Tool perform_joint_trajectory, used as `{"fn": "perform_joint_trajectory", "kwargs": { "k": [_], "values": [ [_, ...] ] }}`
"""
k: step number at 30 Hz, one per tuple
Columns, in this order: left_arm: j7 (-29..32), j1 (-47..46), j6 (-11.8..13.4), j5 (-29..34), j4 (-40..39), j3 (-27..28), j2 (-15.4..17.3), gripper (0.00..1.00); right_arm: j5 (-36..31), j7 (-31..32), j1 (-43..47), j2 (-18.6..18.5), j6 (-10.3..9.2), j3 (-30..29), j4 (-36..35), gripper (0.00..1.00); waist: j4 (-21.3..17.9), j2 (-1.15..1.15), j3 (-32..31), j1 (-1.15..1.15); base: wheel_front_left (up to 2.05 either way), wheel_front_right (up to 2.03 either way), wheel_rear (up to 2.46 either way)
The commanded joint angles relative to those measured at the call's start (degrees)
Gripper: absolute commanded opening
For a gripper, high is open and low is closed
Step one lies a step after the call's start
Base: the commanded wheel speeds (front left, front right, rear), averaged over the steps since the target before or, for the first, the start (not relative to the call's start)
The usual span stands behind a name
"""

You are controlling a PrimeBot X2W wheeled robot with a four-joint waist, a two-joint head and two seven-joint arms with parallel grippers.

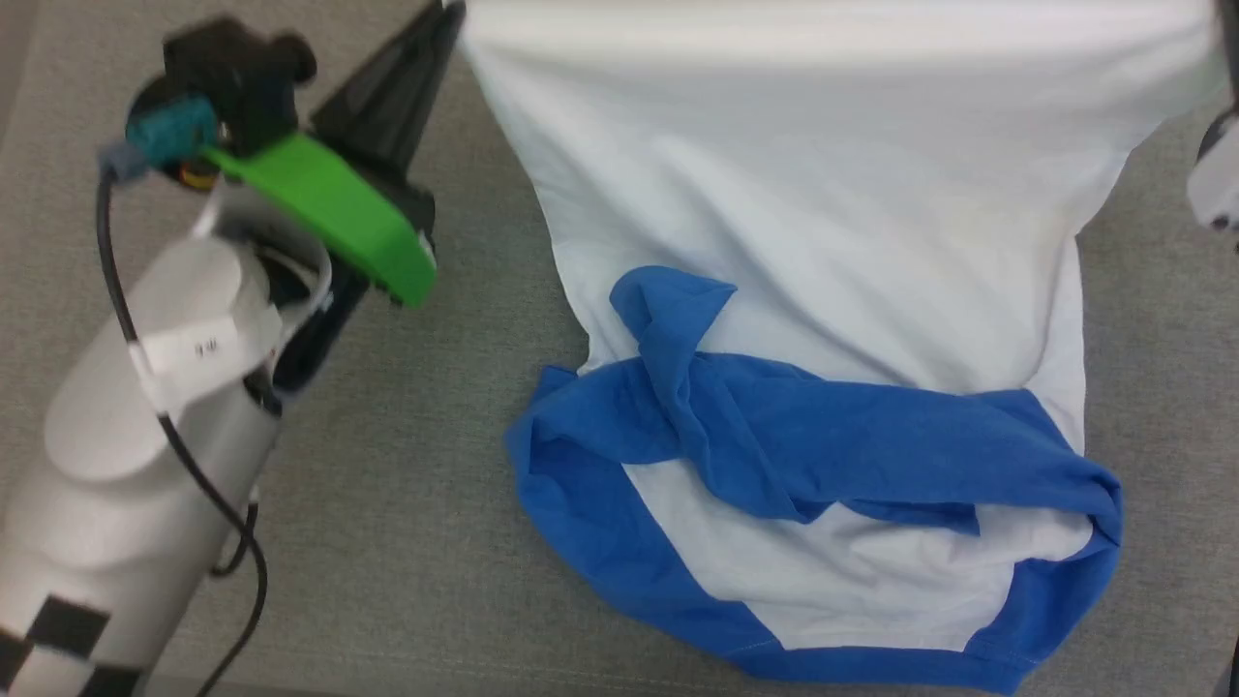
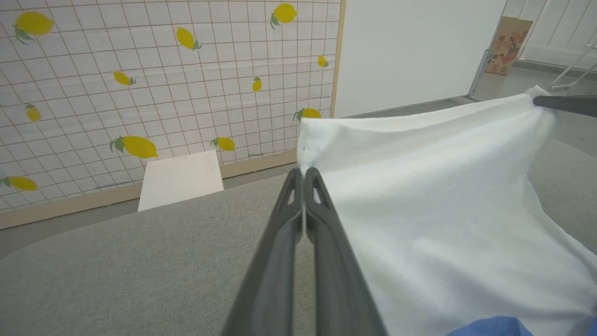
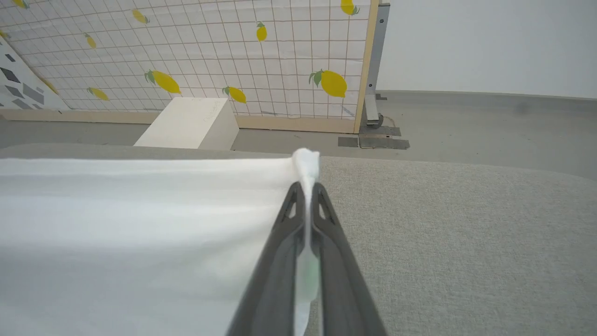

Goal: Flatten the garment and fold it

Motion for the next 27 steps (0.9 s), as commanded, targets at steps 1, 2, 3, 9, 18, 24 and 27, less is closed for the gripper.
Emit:
{"fn": "perform_joint_trajectory", "kwargs": {
  "k": [1,2,3,9,18,24,27],
  "values": [
    [-0.6,2.7,0.9,0.6,-1.5,0.1,1.3,0.0,1.1,-0.5,2.8,0.0,-0.09,-0.3,-1.5,0.0,0.6,0.0,-3.8,0.0,0.0,0.0,0.0],
    [-0.8,4.1,1.3,0.5,-2.5,0.1,1.6,0.0,1.6,-0.5,4.3,0.2,-0.09,-0.3,-2.4,0.0,0.5,0.0,-4.5,0.0,0.0,0.0,0.0],
    [-1.0,5.9,1.9,0.3,-3.9,0.1,2.2,0.0,2.1,-0.6,6.3,0.4,-0.09,-0.5,-3.6,0.0,0.5,0.0,-5.4,0.0,0.0,0.0,0.0],
    [-2.8,16.2,6.0,1.3,-11.5,-0.4,5.1,0.0,4.8,-1.2,17.1,2.8,-0.09,-2.1,-9.8,0.0,0.3,0.0,-9.8,0.0,0.0,0.0,0.0],
    [-4.3,30.1,13.2,4.1,-20.4,-3.3,7.0,0.0,7.3,-1.2,33.4,7.2,-0.09,-5.2,-19.9,0.0,0.4,0.0,-14.3,0.0,0.0,0.0,0.0],
    [-5.6,37.6,16.9,3.1,-24.3,-4.5,6.2,0.0,8.6,-1.3,41.6,9.8,-0.09,-5.2,-24.4,0.0,-0.2,0.0,-16.3,0.0,0.0,0.0,0.0],
    [-6.3,41.3,18.1,1.7,-26.6,-4.8,5.5,0.0,9.5,-1.2,45.6,10.4,-0.09,-4.9,-25.8,0.0,-0.5,0.0,-17.1,0.0,0.0,0.0,0.0]
  ]
}}
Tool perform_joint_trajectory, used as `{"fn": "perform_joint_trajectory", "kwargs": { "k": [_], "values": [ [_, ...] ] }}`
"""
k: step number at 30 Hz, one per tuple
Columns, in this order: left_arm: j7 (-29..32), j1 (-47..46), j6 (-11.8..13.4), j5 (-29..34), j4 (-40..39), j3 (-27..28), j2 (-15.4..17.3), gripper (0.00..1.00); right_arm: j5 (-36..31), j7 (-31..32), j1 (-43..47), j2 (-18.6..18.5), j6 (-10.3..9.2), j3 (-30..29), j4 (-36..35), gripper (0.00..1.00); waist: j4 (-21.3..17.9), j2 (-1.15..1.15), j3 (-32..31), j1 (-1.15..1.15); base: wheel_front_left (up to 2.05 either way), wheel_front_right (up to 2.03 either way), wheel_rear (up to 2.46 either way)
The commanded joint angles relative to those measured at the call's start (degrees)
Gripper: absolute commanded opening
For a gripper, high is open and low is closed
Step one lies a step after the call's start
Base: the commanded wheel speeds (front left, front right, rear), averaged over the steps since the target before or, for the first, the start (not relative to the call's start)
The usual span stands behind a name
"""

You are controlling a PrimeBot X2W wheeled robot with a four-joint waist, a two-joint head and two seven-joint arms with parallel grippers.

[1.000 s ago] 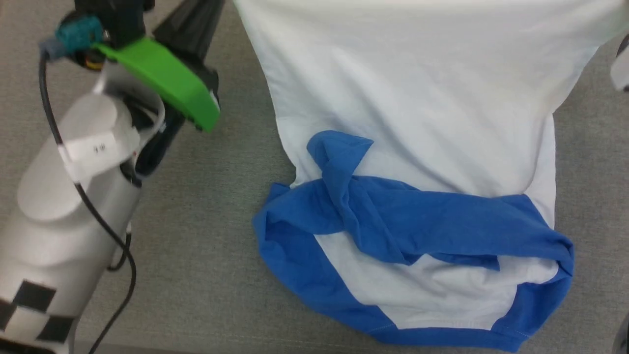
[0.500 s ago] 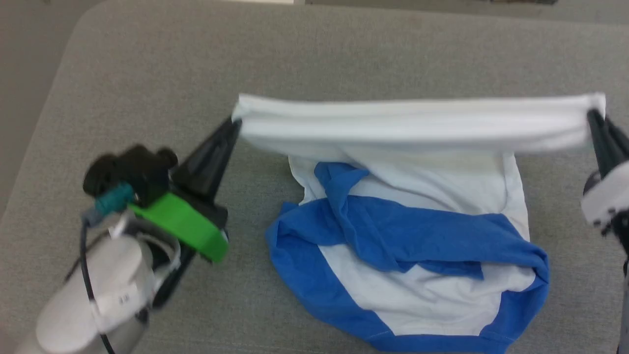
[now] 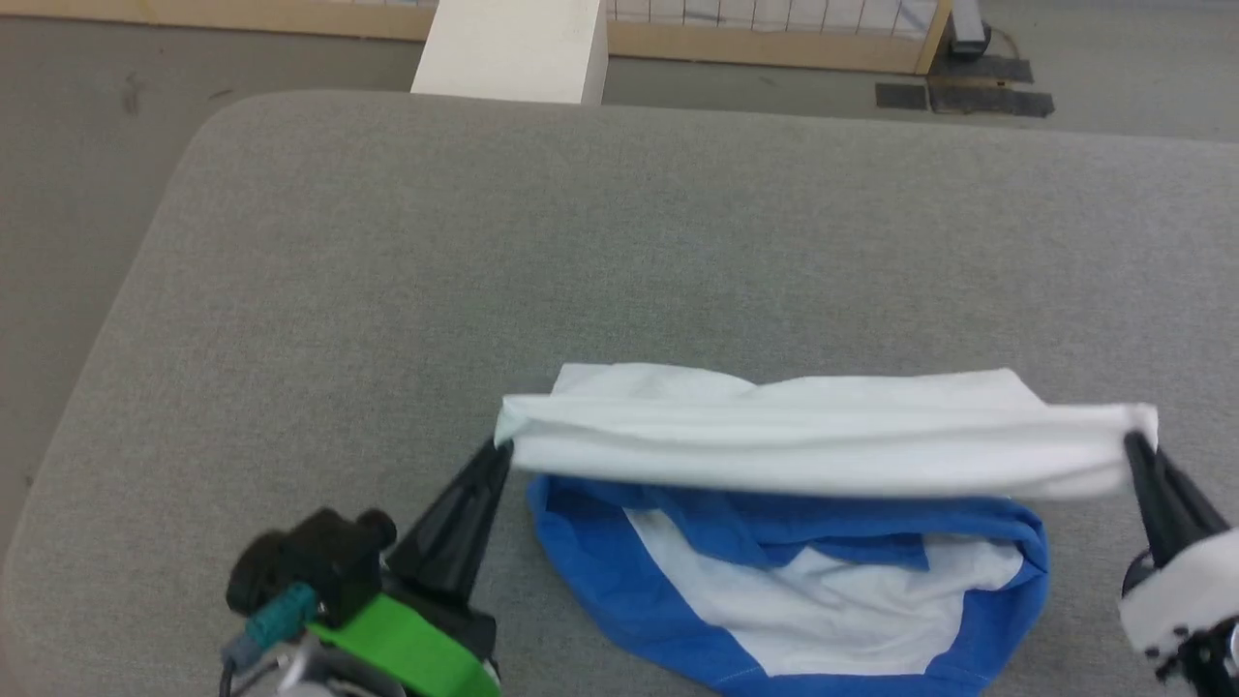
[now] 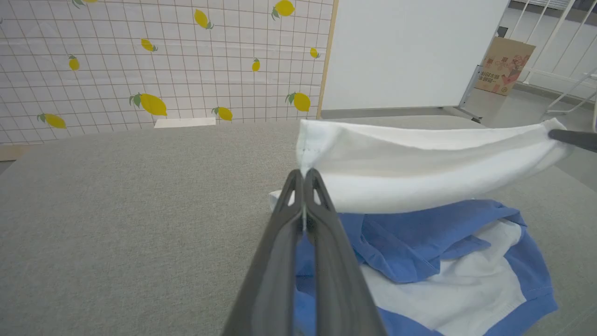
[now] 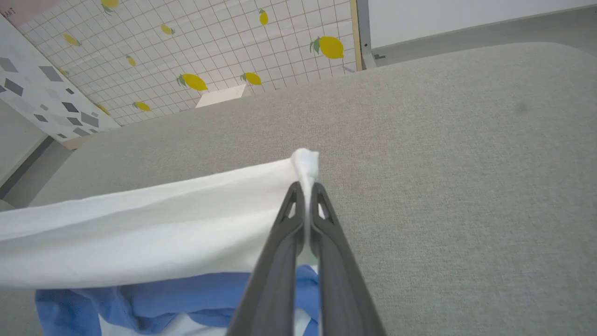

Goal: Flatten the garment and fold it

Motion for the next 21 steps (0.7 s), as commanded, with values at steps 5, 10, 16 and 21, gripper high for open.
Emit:
{"fn": "perform_joint_trajectory", "kwargs": {
  "k": [5,10,16,21],
  "values": [
    [0.2,5.2,1.2,-1.8,-2.4,-1.6,-0.7,0.0,2.9,0.0,6.8,0.4,-0.09,0.8,-1.6,0.0,-1.0,0.0,-1.1,0.01,0.0,0.0,0.0],
    [2.3,7.2,0.7,-3.4,-1.5,-3.6,-0.7,0.0,4.3,0.0,10.4,0.4,-0.09,1.2,-0.4,0.0,-1.5,0.0,-0.8,0.01,0.0,0.0,0.0],
    [4.8,8.0,-0.7,-5.8,2.3,-4.9,-0.6,0.0,2.7,0.3,11.5,0.4,-0.09,1.6,1.6,0.0,-1.8,0.0,0.4,0.01,0.0,0.0,0.0],
    [7.2,7.4,-2.8,-8.2,6.5,-6.1,-1.4,0.0,-0.2,1.0,10.7,0.4,-0.09,2.9,4.5,0.0,-1.8,0.0,1.0,0.01,0.0,0.0,0.0]
  ]
}}
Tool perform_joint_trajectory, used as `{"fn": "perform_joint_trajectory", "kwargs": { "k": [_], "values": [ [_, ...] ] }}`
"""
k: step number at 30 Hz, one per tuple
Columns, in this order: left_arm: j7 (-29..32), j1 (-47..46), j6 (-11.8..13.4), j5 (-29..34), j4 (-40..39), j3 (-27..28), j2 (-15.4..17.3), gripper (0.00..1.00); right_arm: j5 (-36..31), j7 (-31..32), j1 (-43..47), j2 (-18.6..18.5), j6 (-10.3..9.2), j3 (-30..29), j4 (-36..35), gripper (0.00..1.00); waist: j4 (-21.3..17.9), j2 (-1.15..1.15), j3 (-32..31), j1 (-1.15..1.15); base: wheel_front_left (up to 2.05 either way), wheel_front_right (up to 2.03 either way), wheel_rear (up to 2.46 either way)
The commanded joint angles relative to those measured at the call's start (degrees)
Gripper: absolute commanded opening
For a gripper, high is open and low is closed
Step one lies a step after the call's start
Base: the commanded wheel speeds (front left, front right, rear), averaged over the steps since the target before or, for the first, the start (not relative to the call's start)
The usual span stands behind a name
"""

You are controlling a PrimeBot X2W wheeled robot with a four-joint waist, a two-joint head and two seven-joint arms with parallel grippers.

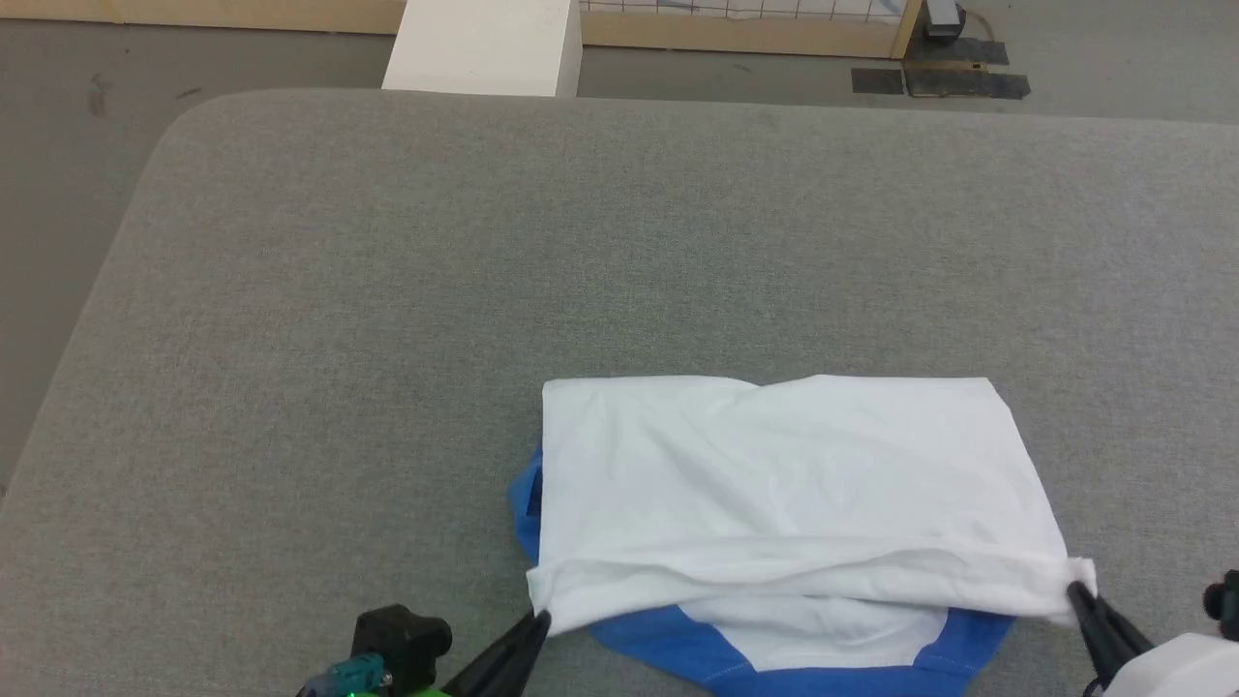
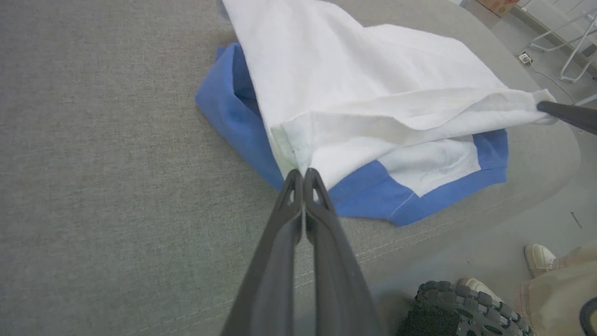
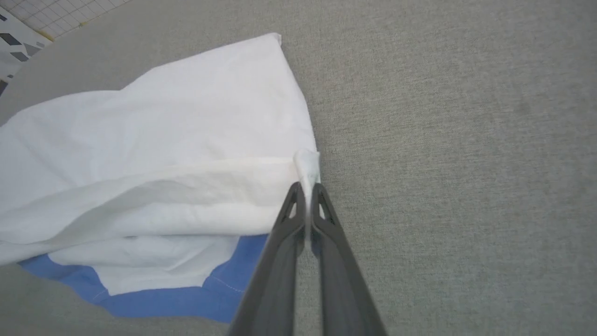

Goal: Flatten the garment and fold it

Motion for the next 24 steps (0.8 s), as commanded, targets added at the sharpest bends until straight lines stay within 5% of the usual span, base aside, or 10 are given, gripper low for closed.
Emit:
{"fn": "perform_joint_trajectory", "kwargs": {
  "k": [1,7,8,10,11,13,14,15,24],
  "values": [
    [0.4,-0.2,-0.6,-0.5,1.1,-0.1,-0.5,0.0,-0.4,0.1,-0.4,0.1,-0.09,0.5,0.9,0.0,0.0,0.0,0.1,0.0,0.0,0.0,0.0],
    [0.0,-2.2,-1.8,-1.7,6.0,-0.1,-3.1,0.0,-2.4,-0.9,-2.4,0.1,-0.09,2.6,5.6,0.0,0.1,0.0,-0.7,0.0,0.0,0.0,0.0],
    [-0.2,-2.6,-2.1,-1.8,7.0,-0.1,-3.6,0.08,-2.4,-1.2,-2.7,0.1,-0.09,2.9,6.4,0.0,0.0,0.0,-0.9,0.0,0.0,0.0,0.0],
    [-0.9,-3.0,-2.3,-2.0,8.2,0.1,-4.4,0.51,-2.5,-1.6,-3.2,0.1,-0.09,3.4,7.6,0.0,0.0,0.0,-1.1,0.0,0.0,0.0,0.0],
    [-1.5,-3.3,-2.2,-2.0,8.8,0.3,-4.8,0.98,-2.4,-1.9,-3.4,0.1,-0.09,3.7,8.2,0.03,0.0,0.0,-1.3,0.0,0.0,0.0,0.0],
    [-2.3,-3.5,-2.2,-2.3,9.5,0.8,-5.5,1.0,-2.5,-2.7,-3.9,0.1,-0.09,3.9,8.8,0.46,-0.1,0.0,-1.4,0.0,0.0,0.0,0.0],
    [-2.9,-3.6,-2.1,-2.5,9.7,1.2,-5.8,1.0,-2.6,-3.0,-4.2,0.1,-0.09,4.0,9.0,0.81,-0.1,0.0,-1.4,0.0,0.0,0.0,0.0],
    [-3.3,-3.6,-2.0,-2.6,9.8,1.5,-5.9,1.0,-2.6,-3.2,-4.4,0.1,-0.09,4.0,9.1,1.0,-0.2,0.0,-1.5,0.0,0.0,0.0,0.0],
    [-9.4,0.2,2.0,-4.3,5.7,7.9,-5.4,1.0,-1.5,-2.7,-3.2,0.1,-0.09,2.4,3.5,1.0,0.0,0.0,-2.2,0.0,0.0,0.0,0.0]
  ]
}}
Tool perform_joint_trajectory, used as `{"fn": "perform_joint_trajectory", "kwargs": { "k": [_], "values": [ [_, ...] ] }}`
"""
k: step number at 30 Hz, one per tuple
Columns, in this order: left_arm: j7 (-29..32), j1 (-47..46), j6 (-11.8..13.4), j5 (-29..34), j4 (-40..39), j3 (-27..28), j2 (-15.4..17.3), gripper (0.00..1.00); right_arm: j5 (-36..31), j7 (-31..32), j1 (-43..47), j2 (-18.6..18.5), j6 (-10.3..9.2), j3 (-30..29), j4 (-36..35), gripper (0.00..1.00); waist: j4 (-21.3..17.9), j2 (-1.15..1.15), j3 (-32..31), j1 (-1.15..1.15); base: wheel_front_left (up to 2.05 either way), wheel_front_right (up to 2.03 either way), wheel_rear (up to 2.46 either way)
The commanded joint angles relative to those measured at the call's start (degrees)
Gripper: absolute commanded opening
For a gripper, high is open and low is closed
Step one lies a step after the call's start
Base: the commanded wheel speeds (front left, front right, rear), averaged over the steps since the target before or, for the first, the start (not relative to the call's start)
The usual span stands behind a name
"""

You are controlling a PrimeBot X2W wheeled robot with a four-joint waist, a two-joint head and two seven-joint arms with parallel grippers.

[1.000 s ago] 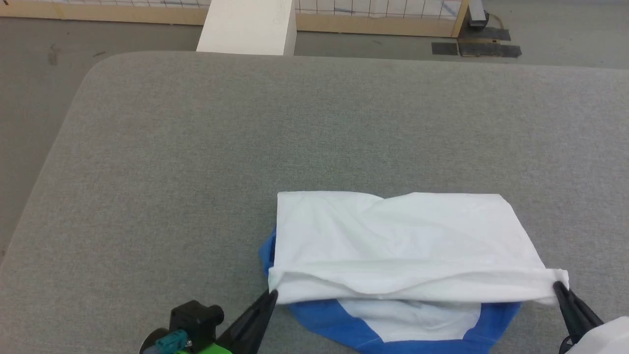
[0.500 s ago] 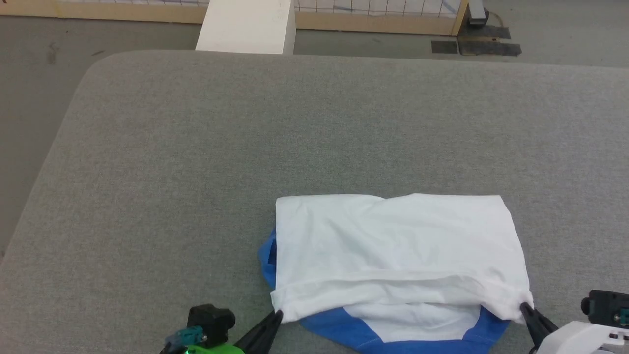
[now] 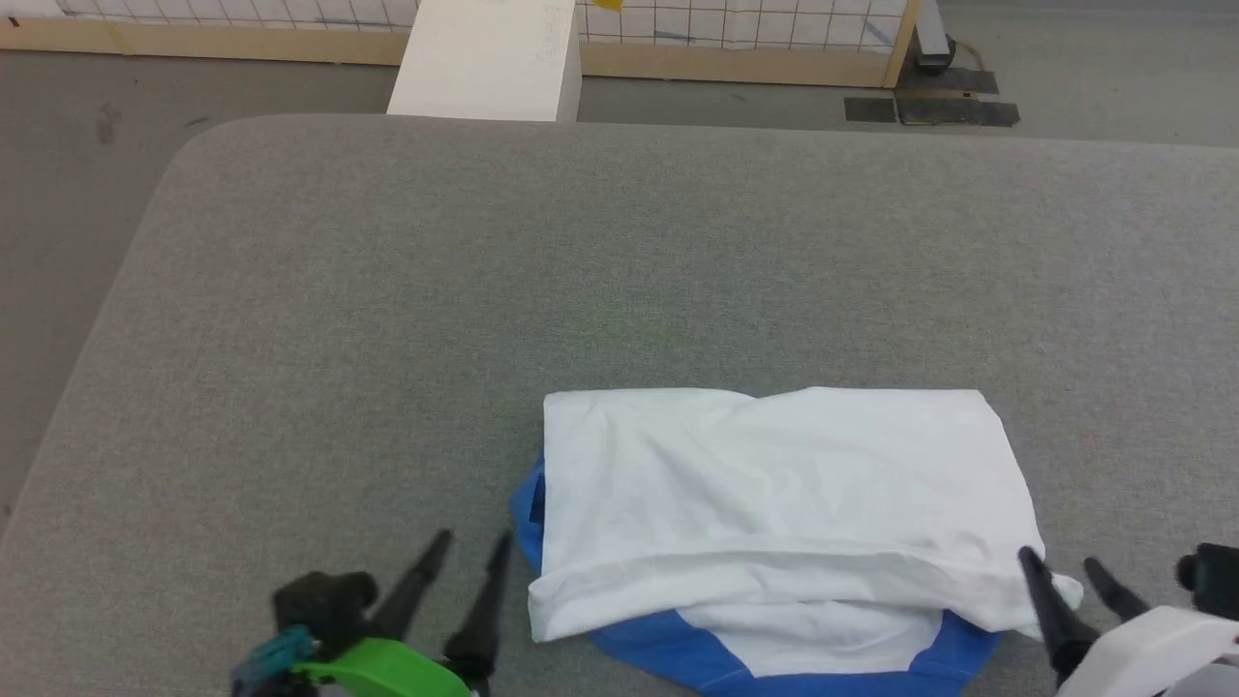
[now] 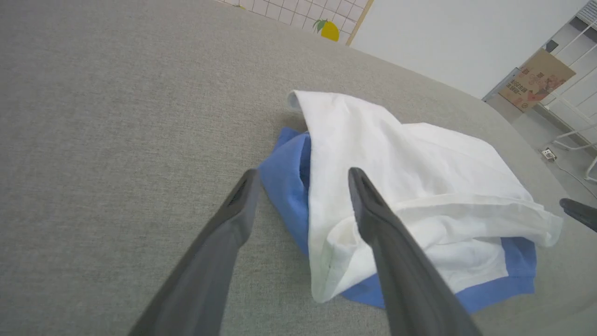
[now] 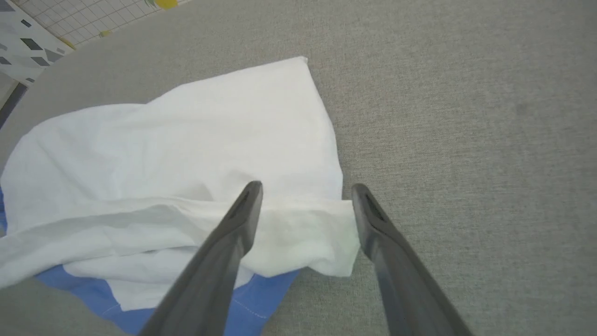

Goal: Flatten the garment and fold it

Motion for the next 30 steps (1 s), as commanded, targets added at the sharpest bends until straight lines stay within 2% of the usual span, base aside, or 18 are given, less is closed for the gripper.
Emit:
{"fn": "perform_joint_trajectory", "kwargs": {
  "k": [1,3,6,9,12,21,30],
  "values": [
    [-1.4,1.1,1.5,0.6,-1.0,1.9,0.4,1.0,0.4,0.0,0.3,0.1,-0.09,-0.8,-1.6,1.0,0.2,0.0,0.0,0.0,0.0,0.0,0.0],
    [-2.5,1.7,3.7,3.0,-2.6,5.4,-0.1,1.0,0.0,0.0,0.1,0.1,-0.09,-1.8,-3.3,1.0,0.3,0.0,0.0,0.0,0.0,0.0,0.0],
    [-2.8,2.5,5.0,8.5,-6.6,12.0,-2.8,1.0,-2.0,-0.1,-0.8,0.1,-0.09,-3.0,-4.4,1.0,0.6,0.0,0.2,0.0,0.0,0.0,0.0],
    [-2.9,4.3,5.3,17.3,-9.9,17.8,-5.5,1.0,-3.6,0.3,-2.8,0.1,-0.09,-3.5,-4.0,1.0,1.0,0.0,0.8,0.0,0.0,0.0,0.0],
    [-2.9,6.4,5.0,23.7,-10.6,20.7,-7.4,1.0,-4.9,1.2,-5.2,0.1,-0.09,-3.5,-2.1,1.0,1.3,0.0,1.3,0.0,0.0,0.0,0.0],
    [-2.9,9.2,-0.2,29.7,-7.9,23.9,-12.8,1.0,-7.4,5.6,-10.5,-2.3,-0.09,-4.0,7.5,1.0,4.3,0.0,2.9,0.0,0.0,0.0,0.0],
    [-2.9,9.1,-4.6,32.0,-5.7,25.6,-15.1,1.0,-5.7,9.9,-12.5,-4.0,-0.09,-0.1,14.6,1.0,6.8,0.0,3.7,0.0,0.0,0.0,0.0]
  ]
}}
